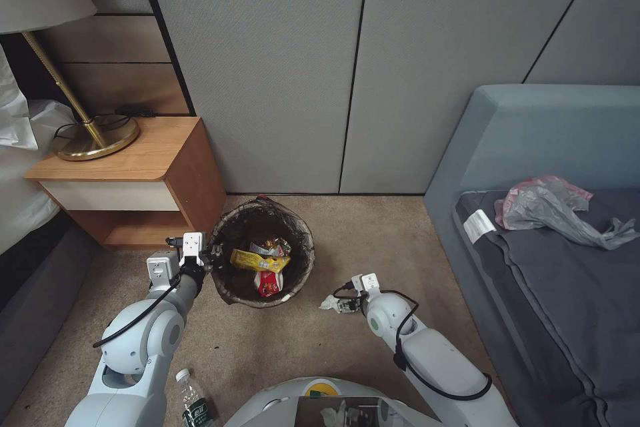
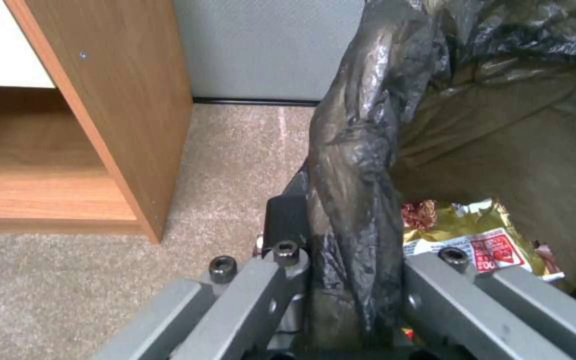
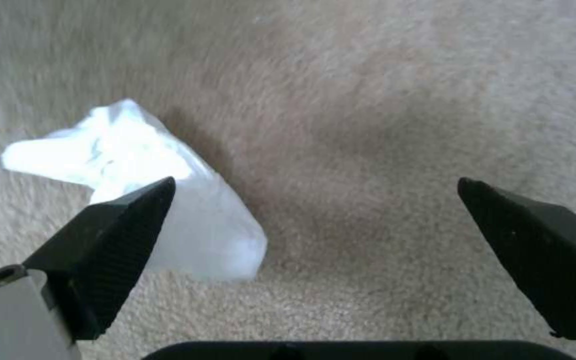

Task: Pick up the trash bin, then pick up the garbage from the floor and place it into the trash bin.

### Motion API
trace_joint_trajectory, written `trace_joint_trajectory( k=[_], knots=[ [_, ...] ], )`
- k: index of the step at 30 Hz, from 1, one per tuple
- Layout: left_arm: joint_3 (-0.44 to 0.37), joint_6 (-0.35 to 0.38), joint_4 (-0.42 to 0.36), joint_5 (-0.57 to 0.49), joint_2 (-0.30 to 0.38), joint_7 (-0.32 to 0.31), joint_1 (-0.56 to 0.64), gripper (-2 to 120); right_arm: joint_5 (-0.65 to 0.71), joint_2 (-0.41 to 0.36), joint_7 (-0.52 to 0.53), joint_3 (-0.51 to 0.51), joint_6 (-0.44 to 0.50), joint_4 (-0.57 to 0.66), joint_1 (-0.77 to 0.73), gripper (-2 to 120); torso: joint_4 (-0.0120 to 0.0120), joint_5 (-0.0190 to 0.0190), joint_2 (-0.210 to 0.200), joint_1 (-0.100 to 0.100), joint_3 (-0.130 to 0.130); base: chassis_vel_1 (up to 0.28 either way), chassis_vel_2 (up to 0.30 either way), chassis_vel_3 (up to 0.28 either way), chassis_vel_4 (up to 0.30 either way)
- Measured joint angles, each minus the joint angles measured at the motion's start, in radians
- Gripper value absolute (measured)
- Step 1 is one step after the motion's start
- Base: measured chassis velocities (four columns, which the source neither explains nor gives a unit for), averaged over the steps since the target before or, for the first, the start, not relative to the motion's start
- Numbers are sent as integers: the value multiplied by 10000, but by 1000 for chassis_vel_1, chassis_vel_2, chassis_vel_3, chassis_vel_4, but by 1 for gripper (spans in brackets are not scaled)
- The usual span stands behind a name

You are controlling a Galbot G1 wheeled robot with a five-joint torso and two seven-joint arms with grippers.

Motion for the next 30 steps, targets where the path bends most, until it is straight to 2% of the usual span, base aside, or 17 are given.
trace_joint_trajectory(
  k=[8, 14, 30],
  knots=[
    [-20, 0, 46, -4, -43, 16, -18, 0, -1048, -445, -504, -1590, 3, -341, 753, 100, 0, 0, 0, 0, 0, 0, 0, 0, 0],
    [-52, 0, 49, -2, -35, 41, -21, 0, -1765, -721, -643, -2295, 4, -181, 1001, 100, 0, 1, 0, 0, 0, 0, 0, 0, 0],
    [-25, 0, 62, 27, -8, 76, -16, 0, -1837, -1120, -622, -2770, 3, 368, 943, 100, -1, -1, 0, 0, 0, 0, 0, 0, 0]
  ],
)
